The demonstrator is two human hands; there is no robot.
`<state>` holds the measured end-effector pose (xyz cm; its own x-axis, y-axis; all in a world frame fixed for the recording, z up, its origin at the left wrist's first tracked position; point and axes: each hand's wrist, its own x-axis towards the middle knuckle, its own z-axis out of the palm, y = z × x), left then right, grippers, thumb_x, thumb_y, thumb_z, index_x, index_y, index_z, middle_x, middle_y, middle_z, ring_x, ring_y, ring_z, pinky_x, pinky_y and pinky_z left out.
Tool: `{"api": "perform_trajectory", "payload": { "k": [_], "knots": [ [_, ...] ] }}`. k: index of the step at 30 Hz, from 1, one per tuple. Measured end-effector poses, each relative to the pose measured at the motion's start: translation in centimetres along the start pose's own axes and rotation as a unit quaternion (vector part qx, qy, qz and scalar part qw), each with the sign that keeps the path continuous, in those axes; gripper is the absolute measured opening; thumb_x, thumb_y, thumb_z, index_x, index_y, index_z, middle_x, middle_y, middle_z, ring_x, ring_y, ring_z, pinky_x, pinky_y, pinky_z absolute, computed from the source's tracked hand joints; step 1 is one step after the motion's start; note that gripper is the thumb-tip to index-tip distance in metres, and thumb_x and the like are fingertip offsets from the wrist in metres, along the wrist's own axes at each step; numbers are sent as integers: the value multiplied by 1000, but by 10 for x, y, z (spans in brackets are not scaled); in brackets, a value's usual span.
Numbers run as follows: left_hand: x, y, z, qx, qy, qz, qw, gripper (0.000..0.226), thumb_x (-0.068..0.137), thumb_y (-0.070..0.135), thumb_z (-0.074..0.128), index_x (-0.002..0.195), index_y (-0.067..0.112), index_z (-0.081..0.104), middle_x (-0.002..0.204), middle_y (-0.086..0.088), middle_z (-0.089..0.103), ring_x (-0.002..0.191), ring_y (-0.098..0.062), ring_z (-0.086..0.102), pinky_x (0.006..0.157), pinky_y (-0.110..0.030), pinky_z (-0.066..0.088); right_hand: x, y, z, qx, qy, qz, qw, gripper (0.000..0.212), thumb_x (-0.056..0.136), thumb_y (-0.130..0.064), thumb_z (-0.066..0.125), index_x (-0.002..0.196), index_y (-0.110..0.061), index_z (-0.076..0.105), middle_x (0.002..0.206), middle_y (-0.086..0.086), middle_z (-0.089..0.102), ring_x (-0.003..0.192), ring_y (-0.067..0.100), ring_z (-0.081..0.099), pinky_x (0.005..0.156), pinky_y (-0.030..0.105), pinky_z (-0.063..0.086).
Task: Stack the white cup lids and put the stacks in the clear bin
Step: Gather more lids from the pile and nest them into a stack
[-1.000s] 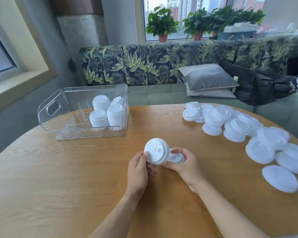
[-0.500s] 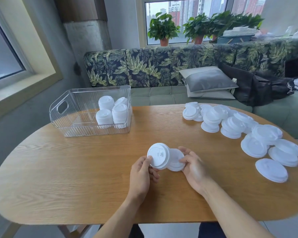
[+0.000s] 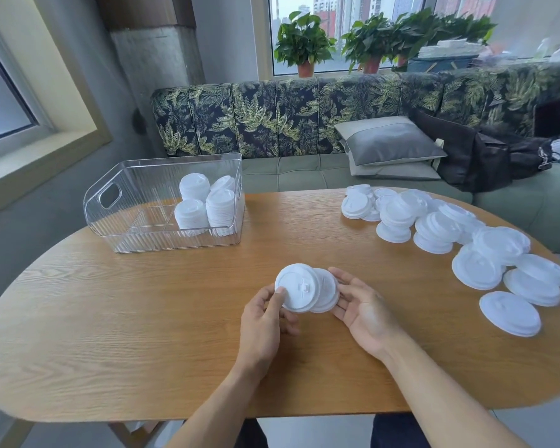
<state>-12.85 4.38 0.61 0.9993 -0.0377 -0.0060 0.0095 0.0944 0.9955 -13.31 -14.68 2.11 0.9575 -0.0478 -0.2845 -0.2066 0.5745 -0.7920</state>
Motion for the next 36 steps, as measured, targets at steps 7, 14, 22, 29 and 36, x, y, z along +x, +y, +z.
{"api": "perform_trajectory", "payload": {
  "k": [7, 14, 22, 29, 36],
  "knots": [
    [-3, 2, 4, 16, -23, 9, 1000, 25, 108, 24, 55, 108, 12, 77, 76, -7, 73, 68, -22, 70, 58, -38, 61, -1, 1, 2, -31, -22, 3, 999, 31, 103, -8, 56, 132, 1, 61, 116, 15, 75, 97, 20, 73, 81, 30, 61],
    [-1, -4, 3, 33, -26, 6, 999, 23, 108, 27, 55, 115, 12, 71, 74, -14, 73, 66, -24, 69, 59, -37, 61, -1, 4, 3, -34, -36, -3, 999, 20, 105, -9, 54, 121, -2, 65, 107, 12, 78, 92, 18, 76, 74, 28, 61],
    [4, -10, 3, 57, -19, 22, 998, 20, 106, 32, 59, 117, 20, 70, 83, -7, 76, 72, -23, 73, 70, -48, 65, 2, 9, 2, -34, -52, -13, 998, 33, 103, -29, 60, 126, -6, 68, 118, 14, 75, 103, 23, 74, 88, 37, 60],
    [4, -9, 3, 54, -8, 16, 998, 23, 103, 38, 63, 117, 20, 68, 92, -5, 78, 76, -23, 75, 71, -45, 65, -2, 17, 7, -136, -66, -60, 987, 71, 72, -37, 92, 134, -19, 64, 123, 7, 76, 118, 23, 71, 104, 44, 53],
    [1, -6, 3, 31, -20, 14, 999, 43, 88, 43, 81, 121, 20, 64, 102, -2, 78, 85, -19, 77, 67, -29, 61, -4, 13, 6, -105, -79, -46, 990, 61, 84, -25, 83, 139, -12, 61, 126, 11, 74, 122, 25, 69, 105, 42, 53]
  ]
}}
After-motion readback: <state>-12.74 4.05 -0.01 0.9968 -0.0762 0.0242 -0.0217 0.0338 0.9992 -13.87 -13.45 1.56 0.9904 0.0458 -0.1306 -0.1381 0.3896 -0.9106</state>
